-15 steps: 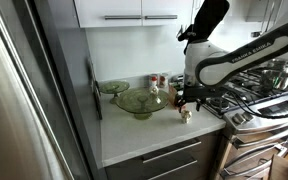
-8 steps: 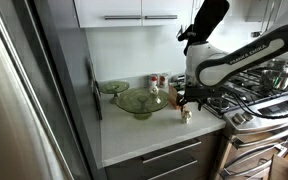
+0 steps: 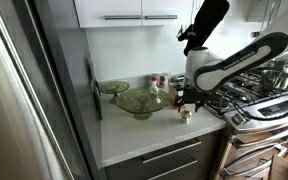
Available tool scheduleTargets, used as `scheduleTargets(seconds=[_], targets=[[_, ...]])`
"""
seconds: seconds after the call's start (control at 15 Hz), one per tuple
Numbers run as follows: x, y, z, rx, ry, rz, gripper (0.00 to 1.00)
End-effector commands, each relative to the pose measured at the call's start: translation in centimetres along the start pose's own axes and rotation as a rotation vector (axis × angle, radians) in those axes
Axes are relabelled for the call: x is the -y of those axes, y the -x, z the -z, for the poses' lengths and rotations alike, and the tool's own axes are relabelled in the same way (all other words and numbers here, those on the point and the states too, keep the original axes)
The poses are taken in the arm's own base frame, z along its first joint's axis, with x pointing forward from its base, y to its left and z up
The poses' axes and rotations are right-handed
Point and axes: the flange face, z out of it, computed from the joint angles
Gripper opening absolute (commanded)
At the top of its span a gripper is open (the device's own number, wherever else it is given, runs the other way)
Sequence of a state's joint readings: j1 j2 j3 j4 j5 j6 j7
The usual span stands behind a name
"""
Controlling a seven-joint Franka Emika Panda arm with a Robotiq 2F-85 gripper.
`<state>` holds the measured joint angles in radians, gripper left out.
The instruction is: Lift the lid off the small tea pot and put it on the kitchen counter, pick up the small tea pot and put it on the tray, pick up the lid and put it back on the small teapot
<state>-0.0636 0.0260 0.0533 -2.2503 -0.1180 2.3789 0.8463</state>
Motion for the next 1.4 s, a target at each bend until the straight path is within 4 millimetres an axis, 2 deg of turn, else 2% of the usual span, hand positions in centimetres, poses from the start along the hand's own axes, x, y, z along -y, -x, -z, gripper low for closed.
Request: scheduleTargets(seconds=[0.0,0.27,0.33,0.4,0.6,0.93,1.0,1.07,1.13,1.27,1.33], targets=[[0.65,0.02,-1.03,0.007,-0.009,0.004,1.0],[0.92,0.12,-1.45,0.009,-0.005,0.015,0.95],[0.96,0.1,-1.51,0.008,-0.002,0.016,0.9],[0.98,0.1,-1.54,0.008,-0.002,0.017,0.91],[1.05,-0.05,-1.54,0.004,0.0,0.018,0.81],[1.15,-0.38,-1.72,0.004,0.006,0.019,0.78],[1.19,-0.45,-1.79,0.007,0.006,0.019,0.7],[1.2,-0.49,-1.84,0.007,0.007,0.019,0.66],[1.18,-0.53,-1.89,0.009,0.008,0.018,0.56],[1.15,-0.57,-1.9,0.01,0.009,0.017,0.55],[1.15,-0.62,-1.81,0.008,0.008,0.016,0.49]])
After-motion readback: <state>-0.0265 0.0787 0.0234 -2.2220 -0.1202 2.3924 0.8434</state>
